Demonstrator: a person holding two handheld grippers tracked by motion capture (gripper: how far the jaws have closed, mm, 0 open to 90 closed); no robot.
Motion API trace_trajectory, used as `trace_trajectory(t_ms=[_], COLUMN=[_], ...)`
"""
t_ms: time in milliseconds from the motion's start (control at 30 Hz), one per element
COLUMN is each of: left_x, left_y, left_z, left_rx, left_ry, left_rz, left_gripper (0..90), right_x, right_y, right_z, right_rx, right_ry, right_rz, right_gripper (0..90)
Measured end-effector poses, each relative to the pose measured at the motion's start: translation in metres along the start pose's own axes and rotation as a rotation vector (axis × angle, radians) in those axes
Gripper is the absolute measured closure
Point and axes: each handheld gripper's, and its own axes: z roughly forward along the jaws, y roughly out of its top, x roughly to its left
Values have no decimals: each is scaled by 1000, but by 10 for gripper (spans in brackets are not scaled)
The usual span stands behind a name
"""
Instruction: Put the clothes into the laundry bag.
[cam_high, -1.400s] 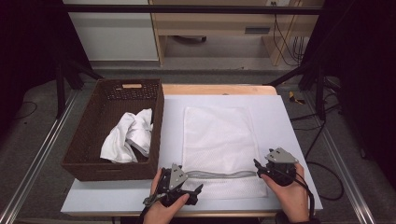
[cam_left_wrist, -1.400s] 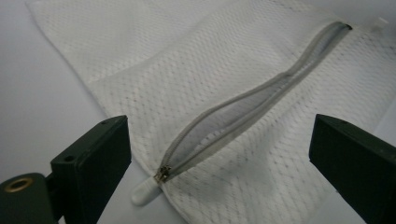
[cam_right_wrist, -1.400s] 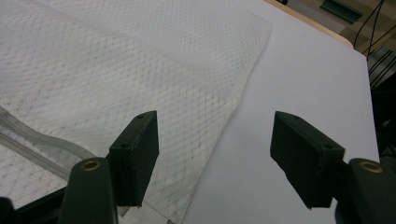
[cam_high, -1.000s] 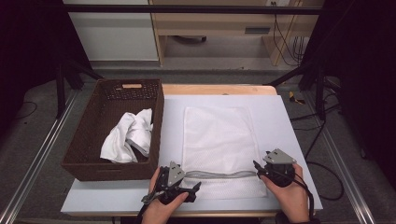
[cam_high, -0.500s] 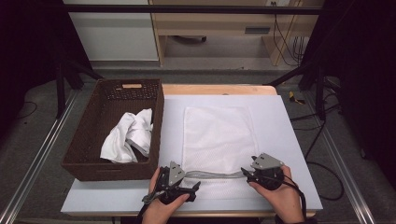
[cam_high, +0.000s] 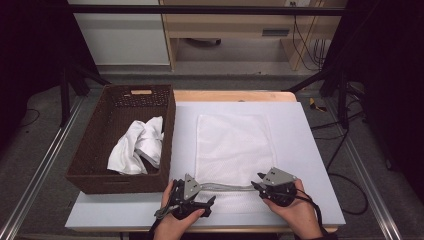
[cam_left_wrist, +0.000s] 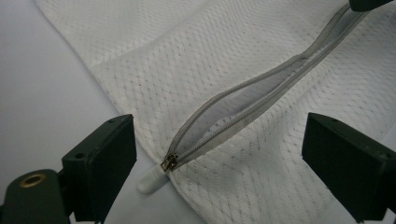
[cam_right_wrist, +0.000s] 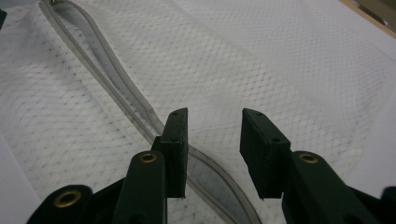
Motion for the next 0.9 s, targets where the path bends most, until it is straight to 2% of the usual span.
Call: trace_trajectory(t_ms=[300, 633, 767, 900], left_x=[0, -1, -1, -1], left_y=[0, -1, -1, -1], left_z=[0, 2, 2, 2], left_rx=[2, 10, 13, 18], left_ry=[22, 28, 39, 50], left_rz=[-7, -1, 1, 1], left_gripper=[116, 130, 142, 155], right_x=[8, 10, 8, 7], right_y=[2, 3, 3, 3], right_z=[5, 7, 7, 9], right_rx=[6, 28, 36, 29], right_ry=[61, 89, 79, 102], right_rz=[-44, -60, -71, -70], right_gripper=[680, 747, 766, 769])
